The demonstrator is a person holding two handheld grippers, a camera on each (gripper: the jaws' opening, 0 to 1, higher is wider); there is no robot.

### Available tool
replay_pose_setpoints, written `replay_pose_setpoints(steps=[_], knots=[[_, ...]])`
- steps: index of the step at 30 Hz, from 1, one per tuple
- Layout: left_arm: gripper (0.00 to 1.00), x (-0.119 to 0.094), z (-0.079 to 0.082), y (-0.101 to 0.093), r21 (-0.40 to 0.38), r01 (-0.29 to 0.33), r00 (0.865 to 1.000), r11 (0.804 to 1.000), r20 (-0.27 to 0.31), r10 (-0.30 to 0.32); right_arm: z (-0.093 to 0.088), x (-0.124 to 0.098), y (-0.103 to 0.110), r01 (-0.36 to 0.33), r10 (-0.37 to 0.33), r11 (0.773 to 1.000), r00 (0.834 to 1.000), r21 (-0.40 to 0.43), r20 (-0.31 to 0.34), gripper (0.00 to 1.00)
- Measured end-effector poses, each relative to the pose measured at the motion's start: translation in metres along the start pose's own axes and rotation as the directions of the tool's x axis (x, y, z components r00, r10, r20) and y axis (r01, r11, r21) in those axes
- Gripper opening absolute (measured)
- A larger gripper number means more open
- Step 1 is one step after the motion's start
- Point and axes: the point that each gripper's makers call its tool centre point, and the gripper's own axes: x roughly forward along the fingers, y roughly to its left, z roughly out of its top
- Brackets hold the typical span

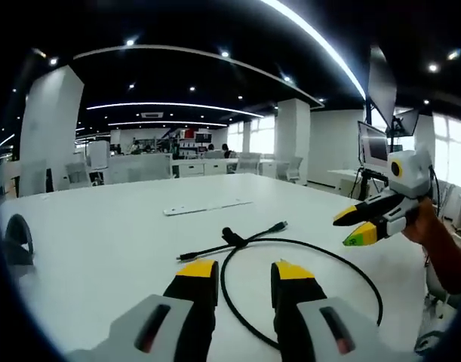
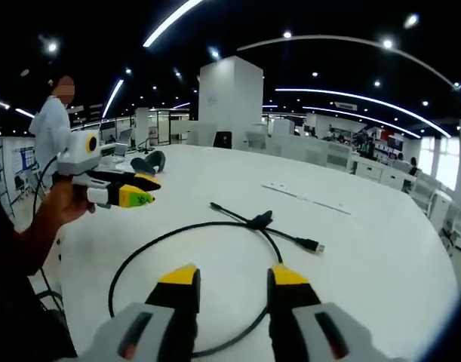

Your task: Find the charging cable on the desk, coil it up and secure with Velcro.

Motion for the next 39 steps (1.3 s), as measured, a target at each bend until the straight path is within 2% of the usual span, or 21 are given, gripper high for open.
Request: replay_pose_setpoints(steps=[11,19,26,28,35,39], knots=[[0.29,-0.019,-0.002,-0.009,-0.005,-0.007,1.0,1.0,0.017,0.007,-0.01,-0.017,0.005,0.032,-0.032,0.999,0.999,0.016,0.01,0.38],[0.24,-0.025,-0.011,-0.01,-0.036,-0.014,1.0,0.999,0.016,0.015,-0.013,-0.022,0.006,0.044,-0.045,0.998,0.999,0.041,0.023,0.38],[0.24,-0.028,-0.014,-0.011,-0.056,-0.015,1.0,0.998,0.017,0.016,-0.016,-0.022,0.007,0.045,-0.046,0.998,0.999,0.052,0.023,0.38],[0.25,-0.034,-0.02,-0.02,-0.076,-0.002,1.0,0.997,-0.004,0.002,-0.021,-0.024,0.011,0.042,-0.044,0.997,0.999,0.07,0.024,0.38],[0.25,-0.043,-0.02,-0.016,-0.082,-0.038,0.999,0.996,-0.002,0.038,-0.021,-0.031,0.01,0.065,-0.066,0.996,0.998,0.062,0.021,0.38],[0.27,-0.048,-0.016,-0.014,-0.08,-0.049,0.998,0.996,0.023,0.051,-0.025,-0.039,0.008,0.073,-0.075,0.994,0.997,0.083,0.02,0.38]])
